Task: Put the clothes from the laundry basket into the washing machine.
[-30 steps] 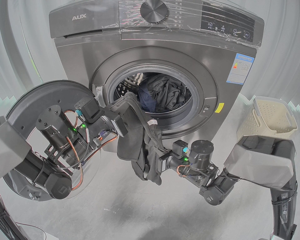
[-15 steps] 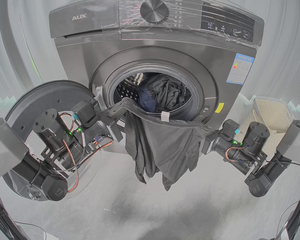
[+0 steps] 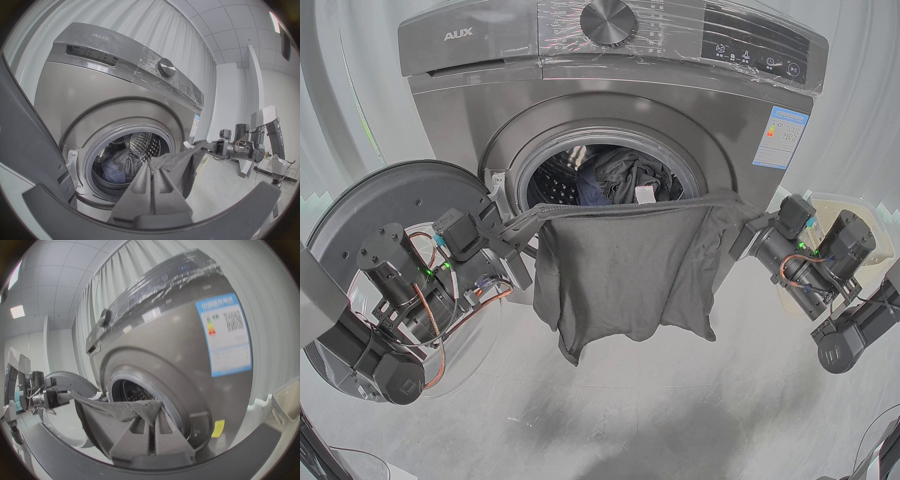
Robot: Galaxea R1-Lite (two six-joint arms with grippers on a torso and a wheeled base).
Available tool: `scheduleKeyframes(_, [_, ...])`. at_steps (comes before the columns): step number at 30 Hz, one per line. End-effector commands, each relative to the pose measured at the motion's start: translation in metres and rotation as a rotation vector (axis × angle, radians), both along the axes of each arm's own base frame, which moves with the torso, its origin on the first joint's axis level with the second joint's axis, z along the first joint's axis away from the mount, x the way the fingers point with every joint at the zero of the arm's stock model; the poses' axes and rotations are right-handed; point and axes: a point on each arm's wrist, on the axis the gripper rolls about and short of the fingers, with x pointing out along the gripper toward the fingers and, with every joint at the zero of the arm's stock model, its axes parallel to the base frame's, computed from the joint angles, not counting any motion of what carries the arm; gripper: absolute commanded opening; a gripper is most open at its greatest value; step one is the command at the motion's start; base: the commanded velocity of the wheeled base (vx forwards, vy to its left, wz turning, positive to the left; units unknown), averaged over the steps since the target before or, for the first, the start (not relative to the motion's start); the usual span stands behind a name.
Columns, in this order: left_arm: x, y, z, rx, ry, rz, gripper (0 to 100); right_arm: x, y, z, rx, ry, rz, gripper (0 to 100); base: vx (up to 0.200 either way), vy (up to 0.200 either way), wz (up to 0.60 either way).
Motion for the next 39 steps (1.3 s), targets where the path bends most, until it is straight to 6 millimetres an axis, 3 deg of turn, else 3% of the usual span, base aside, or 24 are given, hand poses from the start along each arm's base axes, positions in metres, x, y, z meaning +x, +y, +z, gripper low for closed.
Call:
scheduleKeyframes(1, [-0.005,0.003,0.009,-0.012,-0.024,0.004,0,-0.007,-0.006,0.026,0.040,-0.083,-0.011,0,0.000,0.000,0.00])
scheduleKeyframes(17, [-0.016,0.000,0.032,-0.050,-0.094,-0.019,0,-0.020,-0.008,0.043,0.069,-0.129,-0.014,0,0.000,0.000,0.00])
scheduleKeyframes(26, [-0.015,-0.010,0.029,-0.045,-0.084,-0.049,0,-0.024,-0.008,0.031,0.050,-0.083,-0.009,0,0.000,0.000,0.00])
scheduleKeyframes(35, [-0.001,-0.017,0.015,-0.028,-0.059,-0.048,0,-0.032,-0.012,0.019,0.025,-0.036,-0.005,0,0.000,0.000,0.00])
scheduleKeyframes(39, [-0.003,-0.022,0.010,-0.021,-0.040,-0.062,0,-0.041,0.007,0.000,0.003,0.041,0.067,0,0.000,0.000,0.00])
